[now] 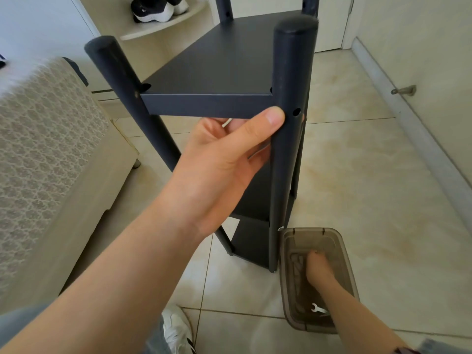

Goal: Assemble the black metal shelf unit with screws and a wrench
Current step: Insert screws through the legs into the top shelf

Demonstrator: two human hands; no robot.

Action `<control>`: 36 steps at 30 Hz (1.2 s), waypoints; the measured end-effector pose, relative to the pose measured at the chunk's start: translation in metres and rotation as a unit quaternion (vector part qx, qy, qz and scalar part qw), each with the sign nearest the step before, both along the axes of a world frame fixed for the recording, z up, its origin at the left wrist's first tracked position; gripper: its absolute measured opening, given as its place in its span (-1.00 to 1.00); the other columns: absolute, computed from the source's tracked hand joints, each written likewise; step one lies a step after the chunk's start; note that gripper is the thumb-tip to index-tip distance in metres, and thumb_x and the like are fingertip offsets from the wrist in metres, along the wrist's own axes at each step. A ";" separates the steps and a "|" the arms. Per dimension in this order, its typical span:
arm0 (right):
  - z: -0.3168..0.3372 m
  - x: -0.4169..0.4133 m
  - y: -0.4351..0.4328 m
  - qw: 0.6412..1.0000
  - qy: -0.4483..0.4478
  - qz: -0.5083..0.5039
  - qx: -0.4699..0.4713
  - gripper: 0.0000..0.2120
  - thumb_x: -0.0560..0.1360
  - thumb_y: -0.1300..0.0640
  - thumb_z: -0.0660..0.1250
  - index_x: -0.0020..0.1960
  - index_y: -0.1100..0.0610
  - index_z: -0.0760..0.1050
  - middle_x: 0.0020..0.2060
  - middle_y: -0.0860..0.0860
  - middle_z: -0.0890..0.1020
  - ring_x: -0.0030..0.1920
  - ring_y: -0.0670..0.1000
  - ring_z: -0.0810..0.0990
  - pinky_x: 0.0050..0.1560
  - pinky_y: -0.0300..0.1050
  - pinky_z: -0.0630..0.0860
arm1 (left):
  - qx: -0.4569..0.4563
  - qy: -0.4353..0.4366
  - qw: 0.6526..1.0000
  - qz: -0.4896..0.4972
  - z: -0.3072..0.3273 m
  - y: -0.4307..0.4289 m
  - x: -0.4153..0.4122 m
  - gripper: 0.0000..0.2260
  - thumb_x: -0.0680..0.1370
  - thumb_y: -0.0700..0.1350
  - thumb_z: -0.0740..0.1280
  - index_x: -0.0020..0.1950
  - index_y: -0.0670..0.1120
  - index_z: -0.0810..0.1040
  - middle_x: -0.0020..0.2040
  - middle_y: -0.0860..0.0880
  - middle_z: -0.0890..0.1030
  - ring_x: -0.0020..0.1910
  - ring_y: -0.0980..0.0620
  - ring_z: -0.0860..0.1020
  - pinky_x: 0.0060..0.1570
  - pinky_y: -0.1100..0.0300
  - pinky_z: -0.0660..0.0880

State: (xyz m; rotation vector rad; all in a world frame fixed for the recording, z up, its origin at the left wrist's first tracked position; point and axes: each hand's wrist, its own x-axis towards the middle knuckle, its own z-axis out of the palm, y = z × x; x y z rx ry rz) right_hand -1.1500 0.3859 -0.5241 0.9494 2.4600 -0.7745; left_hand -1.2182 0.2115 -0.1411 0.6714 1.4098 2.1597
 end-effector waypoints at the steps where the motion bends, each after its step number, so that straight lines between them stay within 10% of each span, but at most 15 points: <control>1: 0.003 0.000 -0.003 1.000 -0.012 0.017 0.010 -0.83 0.65 0.26 0.09 0.16 0.19 0.43 0.15 0.16 0.53 0.03 0.06 0.55 0.09 -0.13 0.52 | 0.001 -0.001 1.000 0.000 0.000 0.000 0.000 -0.84 0.53 -0.20 0.37 0.10 -0.16 0.53 0.19 -0.26 0.44 0.30 -0.26 0.55 0.24 -0.01 0.56; 11: 0.002 -0.008 -0.005 0.995 -0.028 0.096 0.027 -0.85 0.62 0.25 0.17 -0.09 0.09 0.43 0.06 0.08 0.58 -0.18 -0.06 0.42 -0.06 -0.24 0.40 | 0.002 0.000 1.000 0.002 0.000 0.000 0.000 -0.84 0.51 -0.18 0.39 0.07 -0.16 0.55 0.17 -0.26 0.46 0.29 -0.23 0.58 0.25 0.00 0.56; 18: 0.029 0.003 0.011 0.983 -0.056 0.174 -0.008 -0.88 0.61 0.19 0.26 0.13 0.14 0.48 0.13 0.09 0.58 0.11 0.07 0.56 0.08 -0.17 0.50 | 0.004 -0.006 1.000 -0.006 0.001 -0.001 -0.001 -0.74 0.50 -0.17 0.41 0.16 -0.20 0.51 0.26 -0.37 0.45 0.31 -0.26 0.54 0.27 0.00 0.55; 24: 0.131 -0.010 0.037 0.982 -0.074 0.160 -0.064 -0.89 0.50 0.10 0.42 -0.15 0.13 0.58 -0.29 -0.02 0.62 -0.35 -0.08 0.63 -0.44 -0.31 0.51 | 0.004 -0.026 1.000 0.005 0.006 0.000 0.002 -0.72 0.47 -0.18 0.41 0.14 -0.21 0.52 0.19 -0.33 0.54 0.24 -0.19 0.61 0.19 0.07 0.59; 30: 0.236 -0.023 0.032 0.981 -0.019 0.168 -0.100 -0.94 0.49 0.13 0.45 -0.08 0.07 0.58 -0.22 -0.02 0.68 -0.26 -0.11 0.66 -0.22 -0.24 0.63 | -0.014 -0.033 0.999 -0.006 0.012 -0.005 0.001 -0.87 0.48 -0.21 0.43 -0.23 -0.01 0.67 0.20 -0.30 0.61 0.20 -0.13 0.64 0.14 0.10 0.61; 36: 0.348 -0.016 0.014 0.950 0.032 0.307 -0.041 -0.89 0.50 0.10 0.45 -0.16 0.02 0.54 -0.25 -0.09 0.66 -0.25 -0.15 0.66 -0.28 -0.35 0.53 | -0.014 -0.041 0.999 -0.010 0.011 -0.005 0.001 -0.96 0.42 -0.13 0.49 -0.20 0.01 0.71 0.03 -0.11 0.71 0.19 -0.10 0.65 0.28 -0.02 0.53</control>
